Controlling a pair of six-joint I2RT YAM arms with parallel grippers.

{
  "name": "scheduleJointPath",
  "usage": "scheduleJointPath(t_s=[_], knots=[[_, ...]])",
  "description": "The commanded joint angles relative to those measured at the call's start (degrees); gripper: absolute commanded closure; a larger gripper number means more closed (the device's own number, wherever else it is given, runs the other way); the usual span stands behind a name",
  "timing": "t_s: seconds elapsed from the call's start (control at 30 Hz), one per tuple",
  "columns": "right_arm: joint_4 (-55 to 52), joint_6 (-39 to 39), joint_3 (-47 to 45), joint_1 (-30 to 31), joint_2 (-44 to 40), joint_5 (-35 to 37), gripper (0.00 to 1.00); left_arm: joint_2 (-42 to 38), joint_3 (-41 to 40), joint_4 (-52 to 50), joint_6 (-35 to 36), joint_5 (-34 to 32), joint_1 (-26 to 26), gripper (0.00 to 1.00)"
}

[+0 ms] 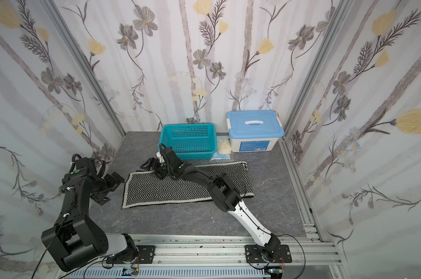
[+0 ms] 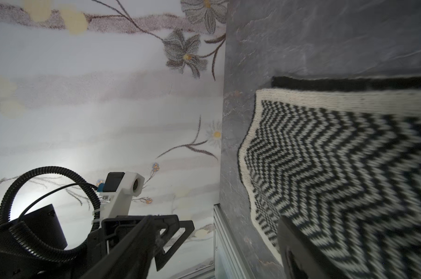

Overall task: Roll up the scarf and place it into the basket
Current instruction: Fold the scarf at the center of the board.

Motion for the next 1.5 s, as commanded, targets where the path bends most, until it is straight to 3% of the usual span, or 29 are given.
scheduleJointPath(t_s=[0.0,0.1,0.23,0.47,0.63,0.93,1.17,1.33,1.47], knots=[[-12.36,-15.48,-11.04,-3.71,-17.97,-1.06,0.14,0.93,0.33,-0.14,1.87,5.91,-1.43,0.00],[-12.30,-19.22,-29.55,-8.22,-30.80,0.12,0.12,2.69,1.36,3.89,1.65,8.35,-3.91,0.00],[-13.60,-22.32,-47.58,-14.40,-43.49,2.44,0.12,8.21,3.42,8.72,0.46,9.22,-6.20,0.00],[-20.81,-27.00,-59.44,-21.47,-54.50,6.12,0.12,20.09,11.18,9.11,2.02,1.91,-6.27,0.05],[-19.66,-25.27,-71.51,-30.87,-60.81,7.22,0.13,27.36,14.76,10.24,2.41,-1.40,-6.42,0.07],[-37.02,-33.04,-69.88,-42.28,-66.35,17.19,0.15,35.01,16.43,11.54,3.80,-2.96,-7.82,0.13],[-39.99,-35.59,-69.58,-47.91,-63.39,21.84,0.18,36.05,14.62,14.42,2.50,-1.12,-9.20,0.22],[-39.39,-37.86,-66.00,-47.85,-55.90,23.37,0.21,36.14,13.63,15.34,2.13,-0.42,-9.74,0.38],[-38.26,-38.24,-66.04,-47.86,-52.86,24.42,0.38,35.90,13.87,15.17,2.48,-0.07,-9.83,0.56]])
